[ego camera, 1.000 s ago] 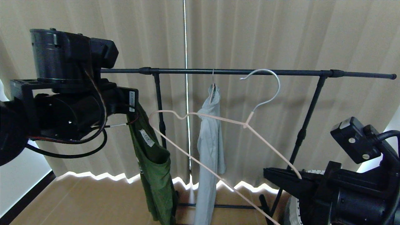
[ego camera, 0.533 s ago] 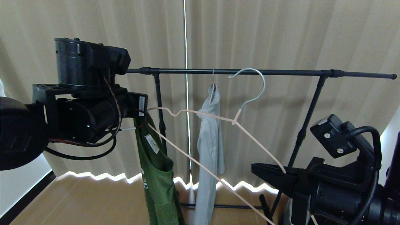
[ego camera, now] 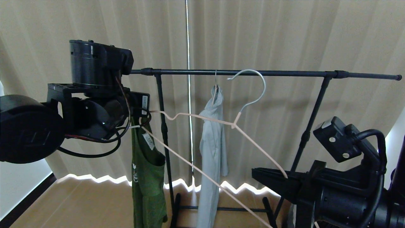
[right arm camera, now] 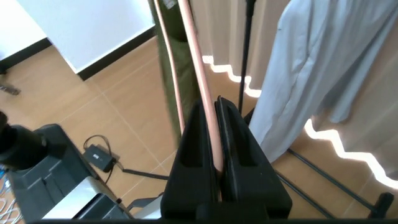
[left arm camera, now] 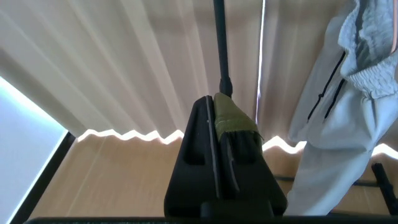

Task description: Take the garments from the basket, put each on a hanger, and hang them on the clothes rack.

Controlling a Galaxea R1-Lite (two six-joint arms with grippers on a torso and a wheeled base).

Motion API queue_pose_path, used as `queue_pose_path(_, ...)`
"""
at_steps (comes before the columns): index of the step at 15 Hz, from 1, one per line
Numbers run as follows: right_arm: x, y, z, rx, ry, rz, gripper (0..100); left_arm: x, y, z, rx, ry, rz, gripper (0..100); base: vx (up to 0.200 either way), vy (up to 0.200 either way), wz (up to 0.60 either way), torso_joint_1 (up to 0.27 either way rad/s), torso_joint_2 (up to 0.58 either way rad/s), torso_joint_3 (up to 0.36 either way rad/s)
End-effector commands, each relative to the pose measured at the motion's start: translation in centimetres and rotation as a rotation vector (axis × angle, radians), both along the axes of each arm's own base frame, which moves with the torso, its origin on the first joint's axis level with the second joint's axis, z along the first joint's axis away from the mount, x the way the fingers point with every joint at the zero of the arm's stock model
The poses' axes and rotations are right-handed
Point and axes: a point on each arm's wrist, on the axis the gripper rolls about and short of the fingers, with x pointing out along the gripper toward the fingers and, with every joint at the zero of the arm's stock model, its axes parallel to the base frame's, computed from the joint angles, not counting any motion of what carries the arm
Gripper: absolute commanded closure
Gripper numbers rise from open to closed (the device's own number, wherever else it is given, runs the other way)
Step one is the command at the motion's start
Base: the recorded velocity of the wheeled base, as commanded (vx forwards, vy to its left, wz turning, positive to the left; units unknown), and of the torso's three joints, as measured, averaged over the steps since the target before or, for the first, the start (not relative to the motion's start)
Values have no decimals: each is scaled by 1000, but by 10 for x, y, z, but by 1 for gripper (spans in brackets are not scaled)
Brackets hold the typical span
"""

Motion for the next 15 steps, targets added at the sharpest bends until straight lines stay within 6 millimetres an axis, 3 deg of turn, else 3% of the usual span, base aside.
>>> queue_pose_path(1, 1, 1, -1, -2, 3, 7, 100, 1, -1, -2, 2, 5, -2, 100, 0, 0, 0, 0, 0, 0)
queue_pose_path(5, 19, 14, -1, -19, 9, -28, 100, -5, -4, 0, 2, 3, -17, 100, 0, 0, 0, 0, 0, 0)
queue_pose_path(8, 47, 24, -2, -24, 17, -92, 100, -6, -4, 0, 2, 3, -17, 100, 0, 0, 0, 0, 0, 0)
queue_pose_path(15, 69, 55, -18, -57, 45, -74, 100, -16, 1, -1, 1, 7, -16, 100, 0, 0, 0, 0, 0, 0)
